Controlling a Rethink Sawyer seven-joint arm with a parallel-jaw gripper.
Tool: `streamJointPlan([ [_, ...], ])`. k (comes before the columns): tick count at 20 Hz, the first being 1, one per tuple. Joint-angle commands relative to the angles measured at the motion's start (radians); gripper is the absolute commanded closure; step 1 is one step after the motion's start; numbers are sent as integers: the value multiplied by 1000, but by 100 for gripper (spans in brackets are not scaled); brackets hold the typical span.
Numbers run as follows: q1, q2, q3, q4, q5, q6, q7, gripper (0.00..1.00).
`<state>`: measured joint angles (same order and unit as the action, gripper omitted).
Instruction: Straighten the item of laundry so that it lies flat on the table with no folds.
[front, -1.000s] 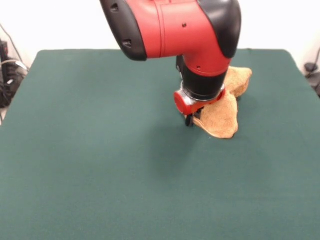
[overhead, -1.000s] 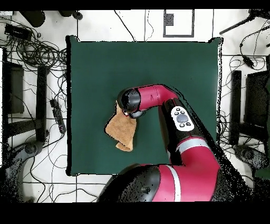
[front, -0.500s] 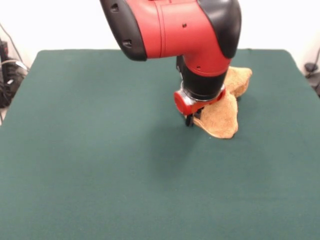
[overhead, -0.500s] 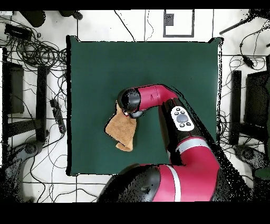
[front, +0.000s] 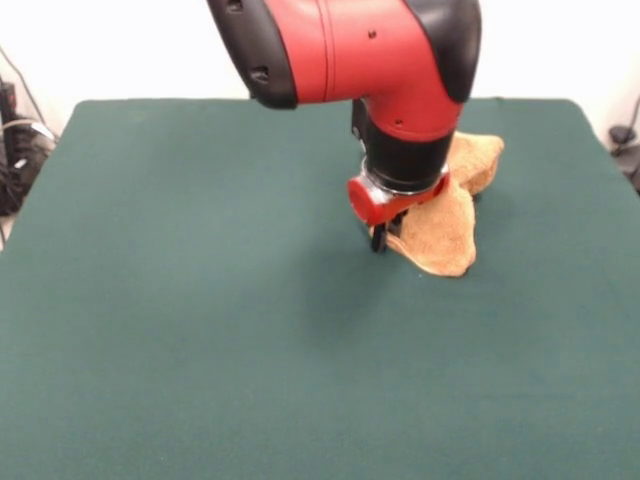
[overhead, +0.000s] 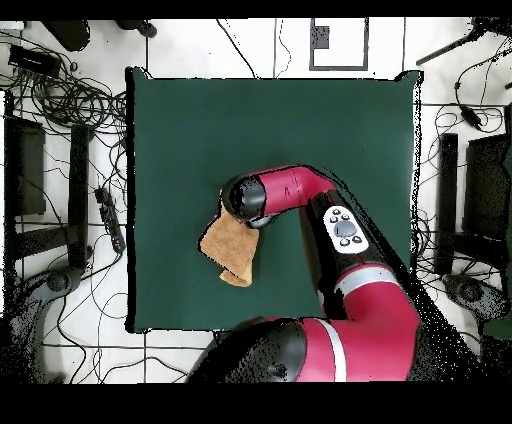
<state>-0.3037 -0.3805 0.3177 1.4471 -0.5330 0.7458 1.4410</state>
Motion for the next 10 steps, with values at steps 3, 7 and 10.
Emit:
streamJointPlan([
  [3, -62, 46, 15, 146, -248, -411, -56, 100],
  [7, -103, -54, 16, 205, -278, -451, -54, 100],
  [10, -119, -121, 4, 215, -303, -462, -53, 100],
])
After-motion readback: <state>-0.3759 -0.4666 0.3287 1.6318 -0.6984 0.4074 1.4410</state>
